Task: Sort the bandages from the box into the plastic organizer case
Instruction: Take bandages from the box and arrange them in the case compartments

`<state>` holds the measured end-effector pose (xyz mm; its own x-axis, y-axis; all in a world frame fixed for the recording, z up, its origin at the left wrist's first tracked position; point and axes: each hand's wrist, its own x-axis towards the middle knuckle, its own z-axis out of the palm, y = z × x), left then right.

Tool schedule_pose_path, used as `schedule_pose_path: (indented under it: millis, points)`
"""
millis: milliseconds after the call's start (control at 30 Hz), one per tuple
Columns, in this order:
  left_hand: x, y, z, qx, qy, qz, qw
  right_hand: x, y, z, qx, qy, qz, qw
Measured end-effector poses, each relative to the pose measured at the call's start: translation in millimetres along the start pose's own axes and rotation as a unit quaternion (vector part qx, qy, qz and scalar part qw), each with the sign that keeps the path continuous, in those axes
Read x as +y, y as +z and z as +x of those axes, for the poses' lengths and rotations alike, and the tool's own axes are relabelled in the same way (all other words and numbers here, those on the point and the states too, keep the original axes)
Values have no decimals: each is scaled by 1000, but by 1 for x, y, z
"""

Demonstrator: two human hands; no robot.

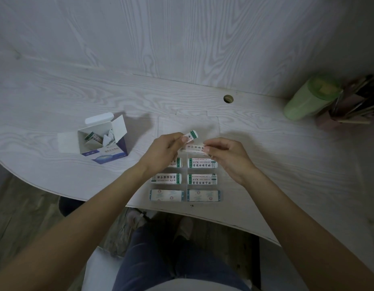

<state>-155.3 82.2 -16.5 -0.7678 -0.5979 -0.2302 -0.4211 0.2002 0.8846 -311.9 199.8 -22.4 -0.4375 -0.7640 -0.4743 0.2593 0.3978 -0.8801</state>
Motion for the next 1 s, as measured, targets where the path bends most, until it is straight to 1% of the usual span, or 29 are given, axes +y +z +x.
schedule_pose_path:
  millis: [100,167,300,400,467,567,700,800,867,900,933,1000]
  points:
    - [-2,1,0,27,-34,-39,998,6,-7,3,29,-12,-85,996]
    - [-4,0,0,32,-39,-56,997,14,-11,5,43,-37,-152,987]
    - [-7,-1,-2,18,-35,-74,996,26,-10,8,60,-87,-307,946]
    - [-6,-2,-2,24,-39,-81,996,28,-10,9,56,-127,-395,908]
    - [-7,-2,-1,25,-40,-82,996,29,-9,10,47,-145,-439,886]
    - [-7,-1,-1,30,-40,-65,997,31,-7,10,44,-148,-496,854]
    - [-7,1,-2,55,-39,-12,998,32,-4,10,59,-150,-537,828]
    - [-10,1,0,66,-43,1,997,34,-5,11,61,-161,-563,808]
    - [-11,3,1,62,-48,0,997,37,-5,11,69,-180,-555,809]
    - [-11,3,1,61,-50,4,997,37,-6,11,77,-188,-533,821]
    - [-10,4,1,60,-53,10,997,34,-6,10,84,-191,-493,845]
    - [-8,7,3,57,-56,17,997,24,-6,6,71,-171,-362,914]
